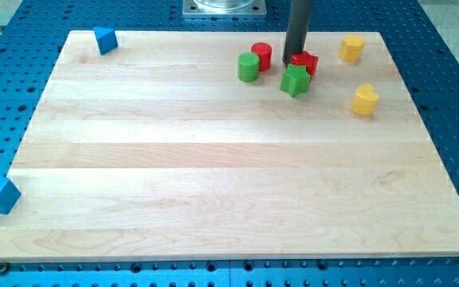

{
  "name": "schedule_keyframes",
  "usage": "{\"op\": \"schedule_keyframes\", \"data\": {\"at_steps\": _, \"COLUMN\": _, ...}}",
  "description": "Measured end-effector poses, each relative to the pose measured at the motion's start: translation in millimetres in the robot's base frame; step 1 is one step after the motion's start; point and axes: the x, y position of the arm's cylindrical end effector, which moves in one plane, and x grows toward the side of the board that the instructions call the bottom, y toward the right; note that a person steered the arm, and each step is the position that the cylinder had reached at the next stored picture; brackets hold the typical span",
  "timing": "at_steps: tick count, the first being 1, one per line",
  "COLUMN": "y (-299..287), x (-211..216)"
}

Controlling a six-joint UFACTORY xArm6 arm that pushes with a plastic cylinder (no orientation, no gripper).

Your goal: Slide the green circle to the left of the red circle

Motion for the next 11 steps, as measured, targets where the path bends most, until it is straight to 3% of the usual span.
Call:
{"op": "schedule_keyframes", "data": {"at_steps": 1, "y": -11, "x": 0}}
{"op": "schedule_keyframes", "data": {"at_steps": 2, "y": -27, "x": 34}}
{"op": "schedule_keyframes", "data": {"at_steps": 3, "y": -105, "x": 70}}
{"op": "schedule_keyframes", "data": {"at_steps": 4, "y": -108, "x": 41}}
{"op": "schedule_keyframes", "data": {"at_steps": 7, "y": -6, "x": 40}}
{"op": "schedule_keyframes", "data": {"at_steps": 8, "y": -43, "x": 24}}
{"op": "schedule_keyframes", "data": {"at_steps": 9, "y": -140, "x": 41}}
{"op": "schedule_keyframes", "data": {"at_steps": 10, "y": -141, "x": -8}}
{"op": "schedule_keyframes", "data": {"at_steps": 11, "y": -158, "x": -1}}
